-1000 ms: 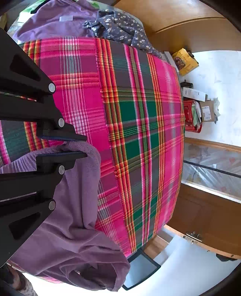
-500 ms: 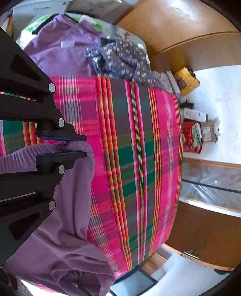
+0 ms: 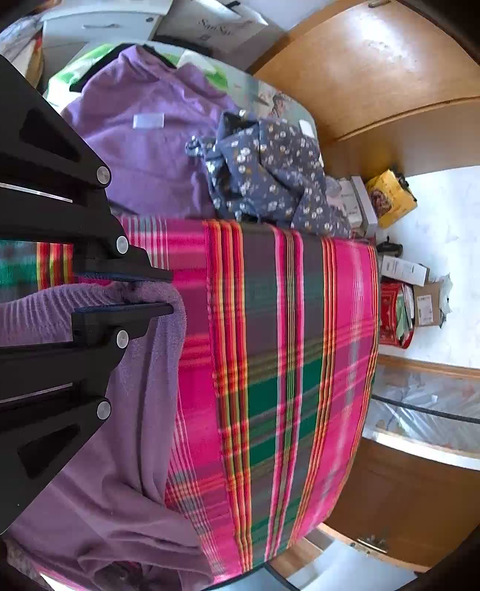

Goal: Fold clothes

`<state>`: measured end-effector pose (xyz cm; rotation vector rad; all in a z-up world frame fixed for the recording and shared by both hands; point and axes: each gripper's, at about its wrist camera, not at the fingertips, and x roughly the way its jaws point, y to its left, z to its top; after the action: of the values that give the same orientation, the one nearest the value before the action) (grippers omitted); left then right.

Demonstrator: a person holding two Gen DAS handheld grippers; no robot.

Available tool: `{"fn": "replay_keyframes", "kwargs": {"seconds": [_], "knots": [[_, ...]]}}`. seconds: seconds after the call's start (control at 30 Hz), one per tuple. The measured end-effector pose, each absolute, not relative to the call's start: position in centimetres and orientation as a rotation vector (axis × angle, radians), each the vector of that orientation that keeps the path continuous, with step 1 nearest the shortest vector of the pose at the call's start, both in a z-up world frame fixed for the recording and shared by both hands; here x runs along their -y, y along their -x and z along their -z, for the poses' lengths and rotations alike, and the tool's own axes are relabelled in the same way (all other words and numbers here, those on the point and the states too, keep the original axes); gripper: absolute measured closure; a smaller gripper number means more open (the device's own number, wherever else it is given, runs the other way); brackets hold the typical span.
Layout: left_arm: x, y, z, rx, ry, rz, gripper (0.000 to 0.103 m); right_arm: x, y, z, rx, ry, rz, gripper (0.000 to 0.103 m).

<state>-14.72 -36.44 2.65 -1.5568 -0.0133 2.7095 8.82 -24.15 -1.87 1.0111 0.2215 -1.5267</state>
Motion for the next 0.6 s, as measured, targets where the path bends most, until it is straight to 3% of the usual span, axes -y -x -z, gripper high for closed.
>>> {"fn": "replay_keyframes", "kwargs": {"seconds": [0.33,0.47,0.6], "knots": [[36.7,14.8,-0.6,-0.007,1.638,-2.724,0.092,25.6,-8.3,3.4,-0.224,-1.092,1.506,0.085],[36.7,14.8,-0.2,0.047,1.687,-2.726,0.088,25.7,-7.7,3.5,-0.179,-1.148,1.486,0.076],[36.9,14.2,-0.4,0.098,1.738,-2.723,0.082,24.3,-7.8,2.3,-0.165,-1.111,1.528,0.076]]}}
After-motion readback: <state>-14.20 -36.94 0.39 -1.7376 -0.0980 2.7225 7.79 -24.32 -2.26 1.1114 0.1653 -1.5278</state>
